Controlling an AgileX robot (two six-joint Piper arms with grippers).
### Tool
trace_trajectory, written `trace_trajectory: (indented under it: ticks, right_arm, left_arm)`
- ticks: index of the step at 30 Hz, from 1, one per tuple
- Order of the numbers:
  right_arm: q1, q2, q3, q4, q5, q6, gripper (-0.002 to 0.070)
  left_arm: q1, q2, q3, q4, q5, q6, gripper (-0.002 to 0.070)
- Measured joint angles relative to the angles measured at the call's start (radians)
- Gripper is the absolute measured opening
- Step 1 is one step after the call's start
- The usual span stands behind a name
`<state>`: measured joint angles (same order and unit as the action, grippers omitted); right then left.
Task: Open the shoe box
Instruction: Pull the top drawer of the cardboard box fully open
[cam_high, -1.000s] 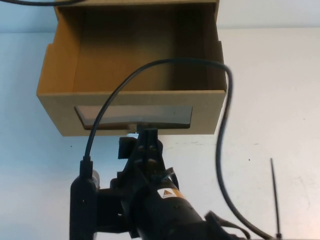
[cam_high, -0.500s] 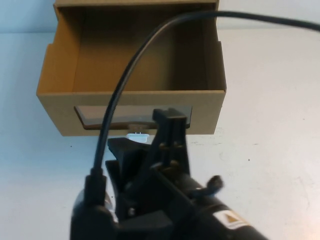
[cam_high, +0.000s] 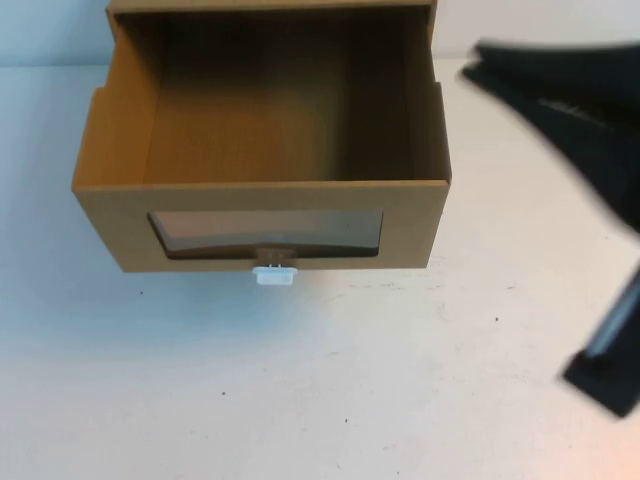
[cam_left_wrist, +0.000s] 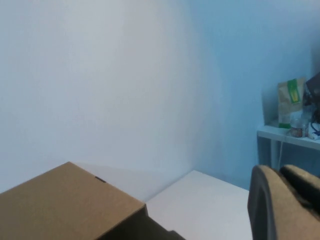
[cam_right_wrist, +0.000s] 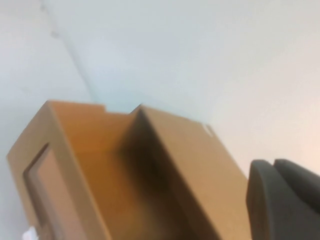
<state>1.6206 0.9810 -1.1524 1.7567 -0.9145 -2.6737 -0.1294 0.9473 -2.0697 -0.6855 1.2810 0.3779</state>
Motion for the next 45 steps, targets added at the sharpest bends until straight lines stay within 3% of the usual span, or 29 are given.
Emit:
trace_trajectory:
  ticks: [10,18,21,25,31,45]
  right_arm:
    - [0.002,-0.12,0.0,0.002,-0.085,0.059,-0.0013]
    - [0.002,-0.148,0.0,0.002,-0.134,0.085,-0.0013]
    - [0.002,-0.148,0.0,0.002,-0.136,0.085,-0.0013]
    - [0.002,-0.148,0.0,0.002,-0.136,0.085,-0.0013]
    - [0.002,-0.148,0.0,0.002,-0.136,0.085,-0.0013]
    - [0.002,-0.148,0.0,0.002,-0.14,0.085,-0.0013]
  left_arm:
    - [0.0,-0.375,0.449,0.137,0.004,-0.042,-0.0003]
    - [0.0,-0.636,0.934,0.153,-0.006,-0.04,-0.0003]
    - [0.0,-0.72,1.133,0.177,-0.125,-0.033,-0.0003]
    - [0.0,-0.766,1.368,0.222,-0.411,-0.031,-0.0003]
    - [0.0,-0.763,1.59,0.23,-0.717,-0.031,-0.0003]
    - [0.0,-0.76,1.825,0.23,-0.763,-0.031,-0.0003]
